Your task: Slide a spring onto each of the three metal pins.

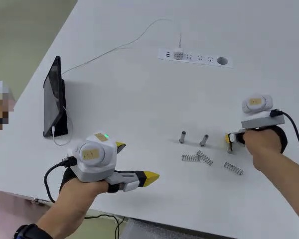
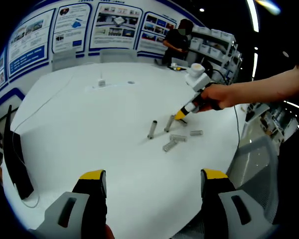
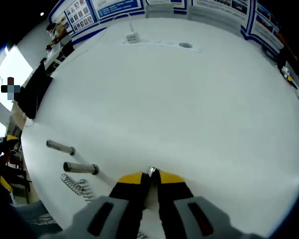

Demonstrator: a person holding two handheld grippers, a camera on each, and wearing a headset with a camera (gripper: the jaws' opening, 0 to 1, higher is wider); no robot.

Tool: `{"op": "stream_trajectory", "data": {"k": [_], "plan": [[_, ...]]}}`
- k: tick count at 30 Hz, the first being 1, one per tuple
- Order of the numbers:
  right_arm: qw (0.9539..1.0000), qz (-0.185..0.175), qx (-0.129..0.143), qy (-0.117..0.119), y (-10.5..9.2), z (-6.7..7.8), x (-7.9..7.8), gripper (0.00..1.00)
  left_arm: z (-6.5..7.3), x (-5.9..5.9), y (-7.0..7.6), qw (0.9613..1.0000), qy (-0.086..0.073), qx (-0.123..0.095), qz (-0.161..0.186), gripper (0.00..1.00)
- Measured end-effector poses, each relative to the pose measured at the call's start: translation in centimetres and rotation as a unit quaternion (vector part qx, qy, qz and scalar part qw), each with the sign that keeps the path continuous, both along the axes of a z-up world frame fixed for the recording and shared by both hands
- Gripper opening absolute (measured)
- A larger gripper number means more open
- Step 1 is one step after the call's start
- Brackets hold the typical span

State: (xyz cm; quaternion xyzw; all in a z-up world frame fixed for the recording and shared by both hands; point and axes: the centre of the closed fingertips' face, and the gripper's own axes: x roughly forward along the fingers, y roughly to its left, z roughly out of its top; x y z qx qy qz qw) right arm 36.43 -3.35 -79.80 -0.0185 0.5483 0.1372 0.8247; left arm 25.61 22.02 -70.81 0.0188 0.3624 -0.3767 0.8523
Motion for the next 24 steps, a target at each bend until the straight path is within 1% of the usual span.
{"op": "stream_trajectory", "data": {"k": [3, 6, 8, 9, 10, 11, 13, 16, 18, 21, 22, 24], "plan": [[0.9995, -0.026, 0.012, 0.011, 0.0, 0.0, 0.1, 0.14, -0.1, 0.0, -0.2, 1.0000, 0.001, 0.000, -0.002, 0.78], [0.9992, -0.038, 0.001, 0.017, -0.1, -0.1, 0.2, 0.13, 0.0, 0.0, -0.4, 1.0000, 0.000, -0.001, -0.005, 0.78], [0.9991, -0.038, -0.010, 0.019, -0.2, -0.2, 0.2, 0.12, 0.0, 0.0, -0.5, 1.0000, 0.000, -0.002, -0.005, 0.78], [0.9990, -0.030, -0.028, 0.018, -0.4, -0.2, 0.0, 0.11, 0.0, 0.1, -0.5, 1.0000, 0.000, -0.003, -0.004, 0.78], [0.9987, -0.037, -0.031, 0.020, -0.2, -0.3, 0.1, 0.11, -0.1, 0.1, -0.5, 1.0000, 0.001, -0.003, -0.005, 0.78], [0.9985, -0.034, -0.037, 0.020, -0.3, -0.3, 0.1, 0.10, -0.1, 0.1, -0.5, 1.0000, 0.001, -0.003, -0.005, 0.77], [0.9984, -0.017, -0.052, 0.017, -0.3, -0.3, 0.0, 0.09, -0.2, 0.1, -0.6, 1.0000, 0.001, -0.003, -0.005, 0.77], [0.9986, -0.020, -0.048, 0.010, -0.4, -0.3, -0.2, 0.09, -0.2, 0.1, -0.5, 1.0000, 0.001, -0.004, -0.004, 0.76], [0.9991, -0.017, -0.039, 0.000, -0.4, -0.3, -0.3, 0.09, -0.1, 0.1, -0.4, 1.0000, 0.000, -0.004, -0.002, 0.76], [0.9998, -0.002, -0.020, -0.007, 0.3, -0.3, -0.7, 0.09, -0.2, 0.0, 0.0, 1.0000, 0.000, -0.004, 0.001, 0.76], [0.9998, 0.001, -0.019, -0.007, 0.3, -0.3, -0.8, 0.08, -0.2, 0.0, 0.1, 1.0000, 0.001, -0.003, 0.002, 0.76], [0.9996, 0.013, -0.017, -0.016, 0.7, -0.1, -0.9, 0.08, -0.3, 0.0, 0.3, 1.0000, 0.002, -0.003, 0.005, 0.76]]}}
